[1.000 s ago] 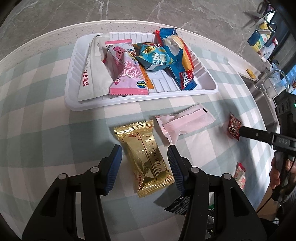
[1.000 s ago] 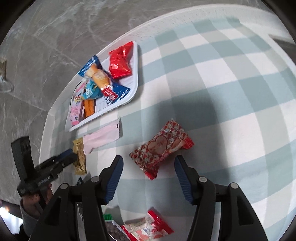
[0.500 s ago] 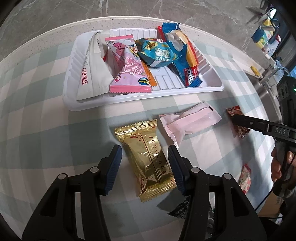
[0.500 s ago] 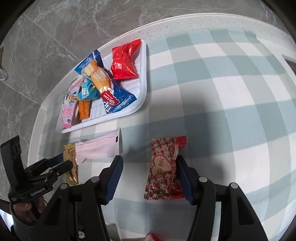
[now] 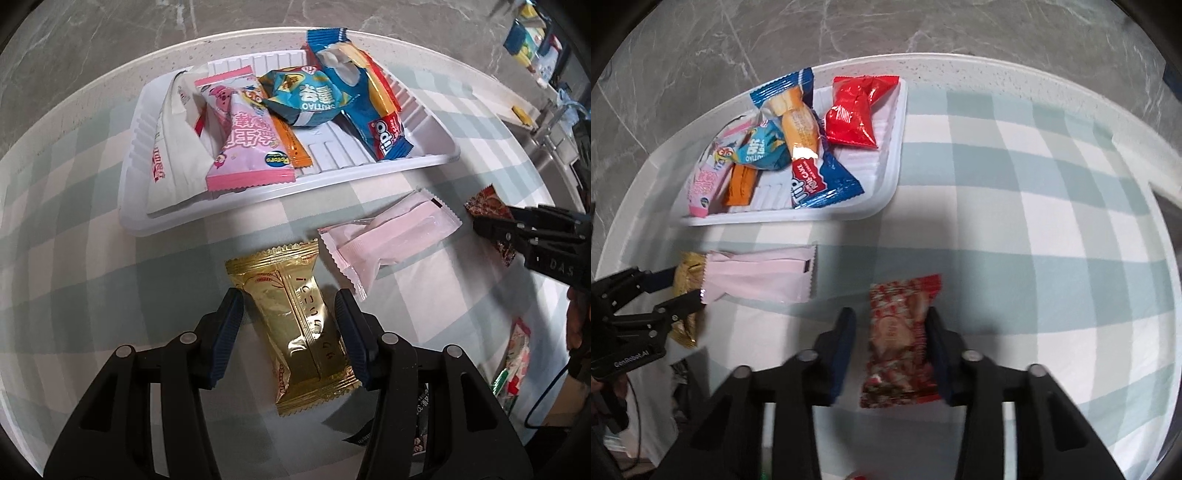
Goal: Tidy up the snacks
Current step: 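Grasp the gold packet with left tool while right tool grasps red heart-print packet, then carry gold packet with left tool while right tool carries red packet to tray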
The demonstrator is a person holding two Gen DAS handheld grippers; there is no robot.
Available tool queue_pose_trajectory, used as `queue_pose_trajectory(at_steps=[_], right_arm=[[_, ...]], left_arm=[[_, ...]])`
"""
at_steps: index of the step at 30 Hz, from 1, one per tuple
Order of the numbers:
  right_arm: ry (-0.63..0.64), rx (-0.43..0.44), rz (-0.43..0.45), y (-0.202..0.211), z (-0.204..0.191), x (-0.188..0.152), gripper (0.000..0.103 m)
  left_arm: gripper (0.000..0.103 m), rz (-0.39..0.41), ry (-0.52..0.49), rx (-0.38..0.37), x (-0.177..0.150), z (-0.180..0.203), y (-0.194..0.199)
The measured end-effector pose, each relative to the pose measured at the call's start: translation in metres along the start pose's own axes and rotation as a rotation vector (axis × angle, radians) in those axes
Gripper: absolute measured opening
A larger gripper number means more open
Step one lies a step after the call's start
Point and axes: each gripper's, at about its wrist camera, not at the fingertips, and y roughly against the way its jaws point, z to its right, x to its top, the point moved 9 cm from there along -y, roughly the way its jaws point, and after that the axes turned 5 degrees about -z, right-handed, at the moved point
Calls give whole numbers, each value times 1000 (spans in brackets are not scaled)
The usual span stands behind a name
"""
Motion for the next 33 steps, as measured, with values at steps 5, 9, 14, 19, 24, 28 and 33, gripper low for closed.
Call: queue_pose_trajectory(at_steps=[5,9,14,19,24,28,33], right_arm=[[-14,42,10,1,7,1,29],[-51,94,19,6,11,0,29],[-86,142,34,16,14,1,29],[-104,171,49,28,15,2,29],[-107,193,66,39,11,7,29],[-104,210,79,47,6,11,29],[-96,226,93,53,-1,20,29]], left_arm=[[30,24,-34,11,1,5,0],[29,29,-30,-16,0,5,1],[29,41,-29,-37,-3,4,7],[29,55,-33,-46,-4,3,16],[29,71,-35,-50,-5,1,28],[29,84,-36,-55,-3,-1,36],[29,102,-38,-60,2,-4,46]])
